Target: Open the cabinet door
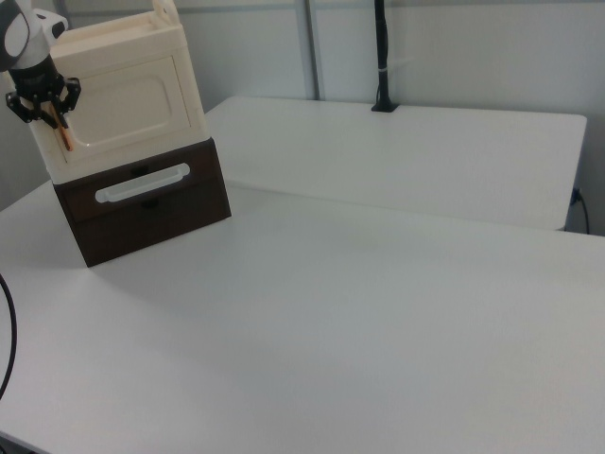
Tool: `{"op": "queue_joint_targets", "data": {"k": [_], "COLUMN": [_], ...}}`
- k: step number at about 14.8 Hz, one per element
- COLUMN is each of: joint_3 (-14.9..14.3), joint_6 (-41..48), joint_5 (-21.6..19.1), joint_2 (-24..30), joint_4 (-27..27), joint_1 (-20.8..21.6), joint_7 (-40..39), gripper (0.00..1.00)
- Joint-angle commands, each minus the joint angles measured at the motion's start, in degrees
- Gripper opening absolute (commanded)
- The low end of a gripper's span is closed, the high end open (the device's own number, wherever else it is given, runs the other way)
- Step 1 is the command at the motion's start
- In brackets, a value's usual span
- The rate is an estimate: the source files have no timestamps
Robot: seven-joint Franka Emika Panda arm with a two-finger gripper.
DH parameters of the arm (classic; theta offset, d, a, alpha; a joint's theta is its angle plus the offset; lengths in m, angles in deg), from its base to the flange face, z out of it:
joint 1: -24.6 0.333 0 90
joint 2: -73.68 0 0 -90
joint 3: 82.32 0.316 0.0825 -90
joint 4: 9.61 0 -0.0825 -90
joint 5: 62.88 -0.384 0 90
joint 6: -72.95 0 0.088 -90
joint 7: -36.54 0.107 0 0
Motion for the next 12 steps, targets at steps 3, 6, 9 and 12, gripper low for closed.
{"op": "queue_joint_targets", "data": {"k": [3,6,9,12], "joint_3": [-0.2,-0.2,-0.4,-0.5], "joint_6": [8.4,12.8,17.9,21.5], "joint_5": [-0.5,-0.5,-0.5,-0.5], "joint_2": [3.2,4.3,5.7,8.8], "joint_4": [2.5,2.5,2.2,1.8], "joint_1": [-1.7,-3.5,-6.5,-10.6], "joint_7": [-2.2,-2.0,-1.5,-1.7], "gripper": [0.05,0.27,0.75,0.88]}}
